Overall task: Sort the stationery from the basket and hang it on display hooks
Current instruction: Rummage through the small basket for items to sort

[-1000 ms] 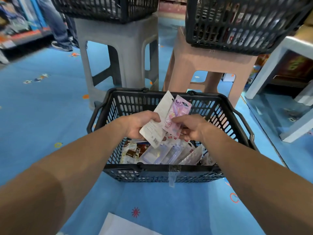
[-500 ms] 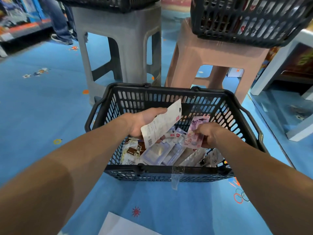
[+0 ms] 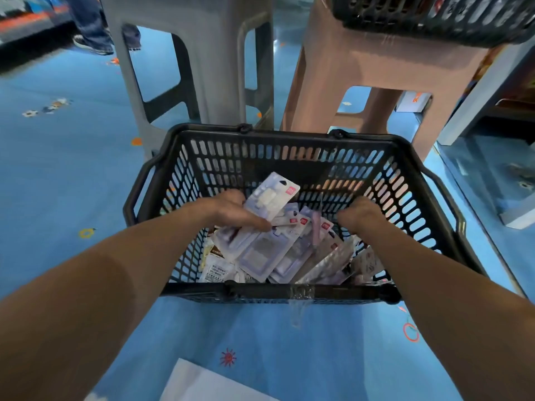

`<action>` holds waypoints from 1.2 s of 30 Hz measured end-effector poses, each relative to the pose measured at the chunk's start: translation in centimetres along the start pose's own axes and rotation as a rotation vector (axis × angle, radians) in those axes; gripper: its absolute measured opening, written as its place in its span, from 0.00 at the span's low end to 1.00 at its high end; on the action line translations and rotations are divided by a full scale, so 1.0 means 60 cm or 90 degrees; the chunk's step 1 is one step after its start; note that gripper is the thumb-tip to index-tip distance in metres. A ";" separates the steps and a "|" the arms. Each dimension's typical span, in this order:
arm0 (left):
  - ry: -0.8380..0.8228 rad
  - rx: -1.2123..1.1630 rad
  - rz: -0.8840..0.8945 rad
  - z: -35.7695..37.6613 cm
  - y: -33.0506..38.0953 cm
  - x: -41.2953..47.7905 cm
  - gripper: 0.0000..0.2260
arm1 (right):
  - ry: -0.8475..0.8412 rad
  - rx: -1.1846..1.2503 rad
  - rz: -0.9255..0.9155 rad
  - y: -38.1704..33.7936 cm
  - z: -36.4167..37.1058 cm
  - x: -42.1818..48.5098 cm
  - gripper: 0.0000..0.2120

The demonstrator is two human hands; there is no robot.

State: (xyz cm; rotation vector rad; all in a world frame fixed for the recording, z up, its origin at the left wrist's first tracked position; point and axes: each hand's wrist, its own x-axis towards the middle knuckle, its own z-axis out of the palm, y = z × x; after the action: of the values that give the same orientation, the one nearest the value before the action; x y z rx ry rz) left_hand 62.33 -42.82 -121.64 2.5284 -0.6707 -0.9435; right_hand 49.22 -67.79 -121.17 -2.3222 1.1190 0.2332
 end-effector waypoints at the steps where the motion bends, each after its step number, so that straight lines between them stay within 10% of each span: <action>1: 0.029 0.062 -0.001 0.000 0.000 0.001 0.33 | -0.012 -0.008 -0.021 -0.008 0.003 -0.001 0.11; 7: 0.117 0.279 0.008 0.008 -0.013 0.013 0.39 | -0.005 -0.025 -0.148 -0.063 0.029 -0.023 0.05; 14: 0.128 0.307 -0.020 0.013 -0.007 0.026 0.43 | -0.232 -0.192 -0.236 -0.090 0.061 -0.023 0.09; 24: 0.114 0.285 -0.033 0.021 -0.009 0.052 0.47 | -0.218 -0.384 -0.193 -0.083 0.101 0.027 0.32; 29: 0.109 0.264 -0.023 0.030 -0.019 0.063 0.44 | -0.207 -0.095 -0.101 -0.086 0.086 0.029 0.10; 36: 0.098 0.259 -0.018 0.037 -0.023 0.070 0.45 | -0.253 0.236 0.042 -0.099 0.094 0.023 0.04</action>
State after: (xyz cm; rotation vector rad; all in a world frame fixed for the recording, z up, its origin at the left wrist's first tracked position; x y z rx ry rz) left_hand 64.02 -44.33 -126.07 2.9329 -0.8519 -0.6631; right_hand 55.10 -62.63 -124.05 -1.8151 0.9452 0.4497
